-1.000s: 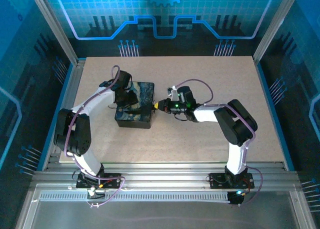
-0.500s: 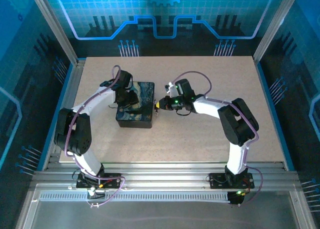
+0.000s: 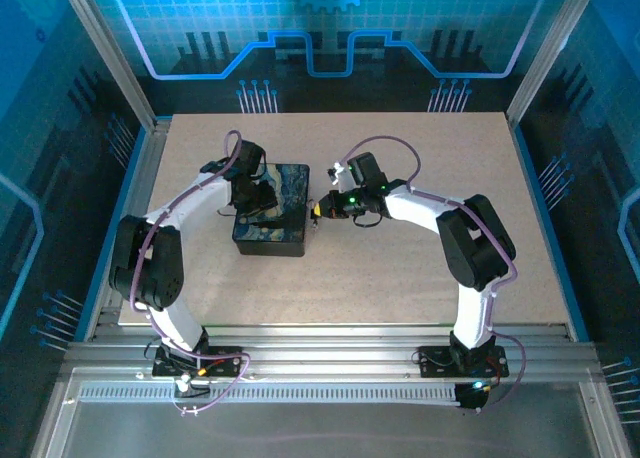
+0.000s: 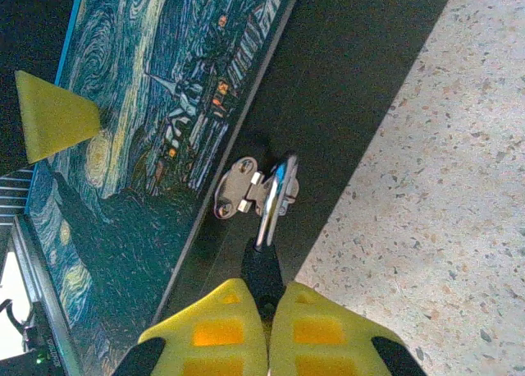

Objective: Unlock the padlock with the key

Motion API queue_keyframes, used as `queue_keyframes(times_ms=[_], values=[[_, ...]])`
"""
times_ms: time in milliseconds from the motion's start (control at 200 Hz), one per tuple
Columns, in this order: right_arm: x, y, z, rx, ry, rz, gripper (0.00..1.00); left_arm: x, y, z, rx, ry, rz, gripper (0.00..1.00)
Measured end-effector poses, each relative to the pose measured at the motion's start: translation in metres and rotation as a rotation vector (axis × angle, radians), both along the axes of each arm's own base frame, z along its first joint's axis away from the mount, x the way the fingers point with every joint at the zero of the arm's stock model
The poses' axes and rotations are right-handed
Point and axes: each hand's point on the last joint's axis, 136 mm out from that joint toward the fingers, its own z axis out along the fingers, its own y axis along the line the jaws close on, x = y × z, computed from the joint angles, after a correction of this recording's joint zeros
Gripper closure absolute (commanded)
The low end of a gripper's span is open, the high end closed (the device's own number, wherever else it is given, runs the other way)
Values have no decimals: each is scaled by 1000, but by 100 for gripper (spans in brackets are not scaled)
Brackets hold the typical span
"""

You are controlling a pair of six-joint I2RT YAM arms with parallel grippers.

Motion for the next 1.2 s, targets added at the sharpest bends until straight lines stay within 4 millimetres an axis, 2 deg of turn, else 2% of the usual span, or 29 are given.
queue_keyframes(times_ms=[245, 745, 1026, 1201], values=[[5, 1, -1, -21, -19, 14, 100, 1, 2, 0, 6, -2, 8, 74], [1, -2, -6, -31, -97, 55, 100, 1, 3, 1, 5, -3, 10, 74], [2, -1, -6, 141, -71, -41, 100, 1, 3, 0, 1, -7, 7, 74], [6, 0, -5, 182, -64, -106, 100, 0, 2, -1, 0, -8, 3, 74]])
